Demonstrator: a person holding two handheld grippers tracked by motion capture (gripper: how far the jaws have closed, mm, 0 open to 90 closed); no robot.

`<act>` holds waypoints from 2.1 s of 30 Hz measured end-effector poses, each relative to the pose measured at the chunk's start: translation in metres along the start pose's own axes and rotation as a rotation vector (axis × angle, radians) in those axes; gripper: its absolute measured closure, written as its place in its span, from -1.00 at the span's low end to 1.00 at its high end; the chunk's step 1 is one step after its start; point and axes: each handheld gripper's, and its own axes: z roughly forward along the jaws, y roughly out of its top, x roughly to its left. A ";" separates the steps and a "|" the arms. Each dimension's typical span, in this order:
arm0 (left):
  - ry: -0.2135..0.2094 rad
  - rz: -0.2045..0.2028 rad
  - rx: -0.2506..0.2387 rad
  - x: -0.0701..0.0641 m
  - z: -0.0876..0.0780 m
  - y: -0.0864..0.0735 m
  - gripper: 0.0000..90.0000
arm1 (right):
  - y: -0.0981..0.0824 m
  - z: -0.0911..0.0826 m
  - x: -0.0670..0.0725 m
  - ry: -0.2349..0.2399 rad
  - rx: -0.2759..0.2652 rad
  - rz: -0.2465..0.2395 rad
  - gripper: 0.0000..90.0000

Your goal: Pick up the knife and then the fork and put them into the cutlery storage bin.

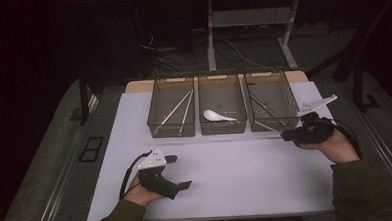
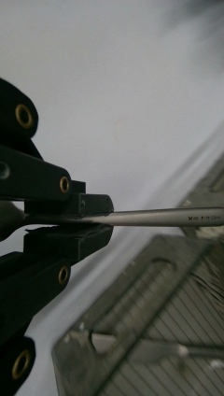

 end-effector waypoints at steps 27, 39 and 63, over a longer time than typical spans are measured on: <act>-0.005 0.003 -0.001 0.000 0.003 0.002 -1.00 | 0.069 0.000 -0.057 -0.195 -0.089 0.109 0.86; -0.014 0.005 0.000 0.000 0.003 0.001 -1.00 | 0.078 0.036 -0.077 -0.232 -0.028 0.137 0.86; -0.023 0.002 -0.003 0.000 0.003 0.001 -1.00 | 0.071 0.095 -0.094 -0.253 0.175 0.177 0.86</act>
